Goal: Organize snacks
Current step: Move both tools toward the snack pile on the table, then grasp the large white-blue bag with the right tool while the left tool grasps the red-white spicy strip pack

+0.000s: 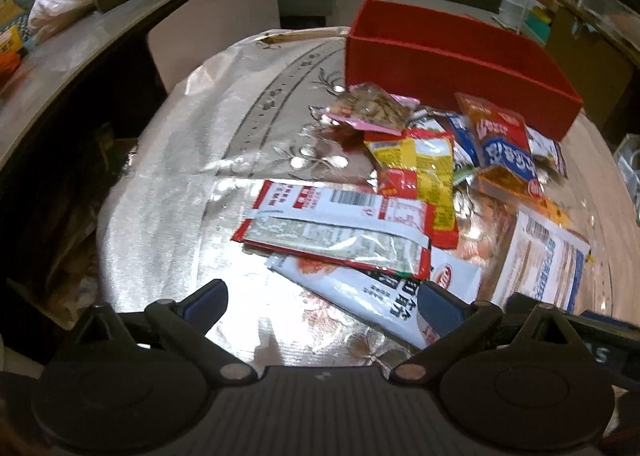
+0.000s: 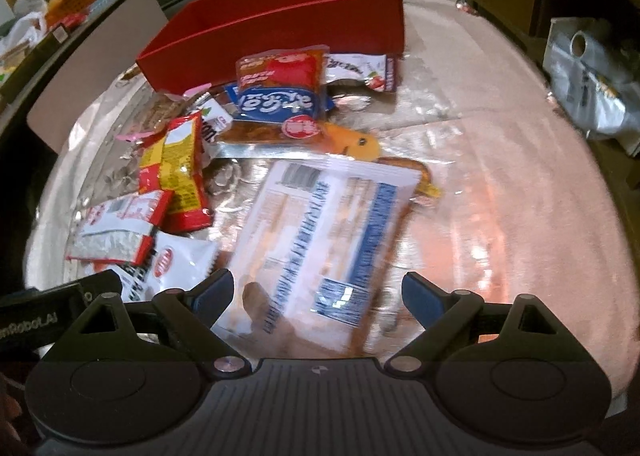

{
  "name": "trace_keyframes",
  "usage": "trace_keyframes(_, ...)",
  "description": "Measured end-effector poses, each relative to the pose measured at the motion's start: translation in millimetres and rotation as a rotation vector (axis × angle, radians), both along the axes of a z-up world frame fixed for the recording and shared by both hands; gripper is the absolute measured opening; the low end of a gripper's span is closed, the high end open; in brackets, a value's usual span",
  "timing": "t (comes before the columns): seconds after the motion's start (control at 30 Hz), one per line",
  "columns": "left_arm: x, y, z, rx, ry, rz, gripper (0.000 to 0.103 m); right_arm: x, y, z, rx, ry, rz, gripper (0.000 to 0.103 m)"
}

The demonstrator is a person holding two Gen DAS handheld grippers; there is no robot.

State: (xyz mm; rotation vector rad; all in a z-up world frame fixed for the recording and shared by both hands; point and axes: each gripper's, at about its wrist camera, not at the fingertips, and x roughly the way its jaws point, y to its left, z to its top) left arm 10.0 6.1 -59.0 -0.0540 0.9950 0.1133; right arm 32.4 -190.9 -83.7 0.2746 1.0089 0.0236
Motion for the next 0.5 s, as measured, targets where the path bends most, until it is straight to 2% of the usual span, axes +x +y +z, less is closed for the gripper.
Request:
trace_keyframes(0.13, 0, 8, 0, -0.022, 0.006, 0.022, 0.097, 13, 11, -8, 0.033, 0.01, -0.036, 0.1)
trace_keyframes(0.23, 1, 10, -2, -0.024, 0.017, 0.028, 0.097, 20, 20, -14, -0.022, -0.004, -0.054, 0.103)
trace_keyframes(0.37, 2, 13, -2, -0.035, 0.02, 0.037, 0.097, 20, 26, -15, -0.133, -0.044, 0.075, 0.098)
trace_keyframes(0.5, 5, 13, -3, -0.073, 0.036, 0.038, 0.097, 18, 5, -10, -0.108, -0.002, 0.143, 0.092)
